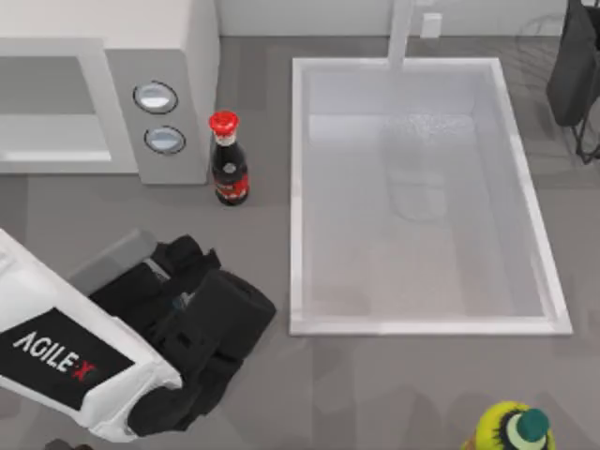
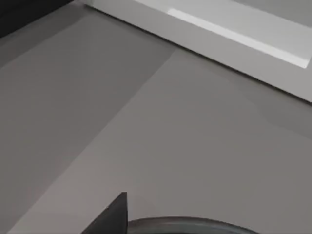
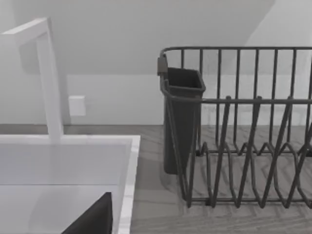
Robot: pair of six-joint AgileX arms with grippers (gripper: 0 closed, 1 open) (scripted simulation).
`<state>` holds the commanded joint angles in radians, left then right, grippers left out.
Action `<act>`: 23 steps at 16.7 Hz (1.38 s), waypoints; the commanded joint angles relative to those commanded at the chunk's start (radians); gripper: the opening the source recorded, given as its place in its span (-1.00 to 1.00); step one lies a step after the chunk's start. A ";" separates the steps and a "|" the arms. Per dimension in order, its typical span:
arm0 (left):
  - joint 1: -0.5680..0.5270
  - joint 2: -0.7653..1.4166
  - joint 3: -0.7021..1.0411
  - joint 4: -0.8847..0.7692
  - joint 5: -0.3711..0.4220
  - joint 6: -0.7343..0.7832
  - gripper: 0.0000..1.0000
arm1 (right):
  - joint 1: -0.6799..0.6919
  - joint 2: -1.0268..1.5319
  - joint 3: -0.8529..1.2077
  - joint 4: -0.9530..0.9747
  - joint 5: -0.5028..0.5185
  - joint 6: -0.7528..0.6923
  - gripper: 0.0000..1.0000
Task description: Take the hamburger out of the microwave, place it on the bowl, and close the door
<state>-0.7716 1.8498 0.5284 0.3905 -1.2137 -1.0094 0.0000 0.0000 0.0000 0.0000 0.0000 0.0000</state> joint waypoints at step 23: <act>0.768 -1.819 -0.518 -0.375 1.189 0.993 1.00 | 0.000 0.000 0.000 0.000 0.000 0.000 1.00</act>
<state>-0.0040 0.0309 0.0103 0.0158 -0.0243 -0.0168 0.0000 0.0000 0.0000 0.0000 0.0000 0.0000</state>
